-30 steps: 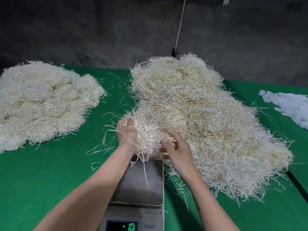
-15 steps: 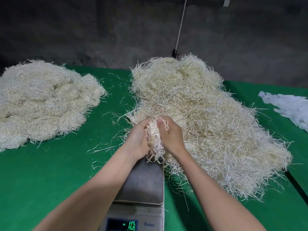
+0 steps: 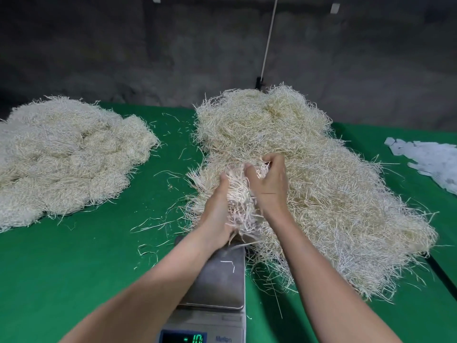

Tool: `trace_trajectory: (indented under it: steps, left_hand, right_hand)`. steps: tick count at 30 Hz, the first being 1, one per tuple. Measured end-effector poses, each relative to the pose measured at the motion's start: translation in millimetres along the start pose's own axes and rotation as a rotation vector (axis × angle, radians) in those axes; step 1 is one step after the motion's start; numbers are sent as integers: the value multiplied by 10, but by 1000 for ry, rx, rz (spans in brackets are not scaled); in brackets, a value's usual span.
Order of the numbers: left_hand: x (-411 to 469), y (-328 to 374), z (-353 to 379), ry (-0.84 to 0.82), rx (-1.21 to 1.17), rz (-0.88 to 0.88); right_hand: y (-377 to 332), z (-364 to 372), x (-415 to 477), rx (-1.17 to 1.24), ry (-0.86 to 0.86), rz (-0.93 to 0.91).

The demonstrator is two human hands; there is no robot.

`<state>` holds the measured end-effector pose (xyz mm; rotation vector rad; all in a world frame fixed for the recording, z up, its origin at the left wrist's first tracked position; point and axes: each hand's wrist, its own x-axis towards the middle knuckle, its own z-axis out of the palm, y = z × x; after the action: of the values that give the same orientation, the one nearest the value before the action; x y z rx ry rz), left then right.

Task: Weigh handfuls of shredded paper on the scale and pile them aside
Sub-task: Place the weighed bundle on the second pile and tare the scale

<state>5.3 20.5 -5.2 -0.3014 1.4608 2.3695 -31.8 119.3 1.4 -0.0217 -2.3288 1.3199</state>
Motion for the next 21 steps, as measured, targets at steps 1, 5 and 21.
trace_trajectory:
  steps: [1, 5, 21]
  left_hand:
    - [45, 35, 29, 39, -138, -83]
    - [180, 212, 114, 364, 54, 160]
    - [207, 89, -189, 329, 409, 331]
  right_hand:
    - [-18, 65, -69, -51, 24, -21]
    - [-109, 288, -393, 66, -36, -96]
    - [-1, 141, -273, 414, -212, 197]
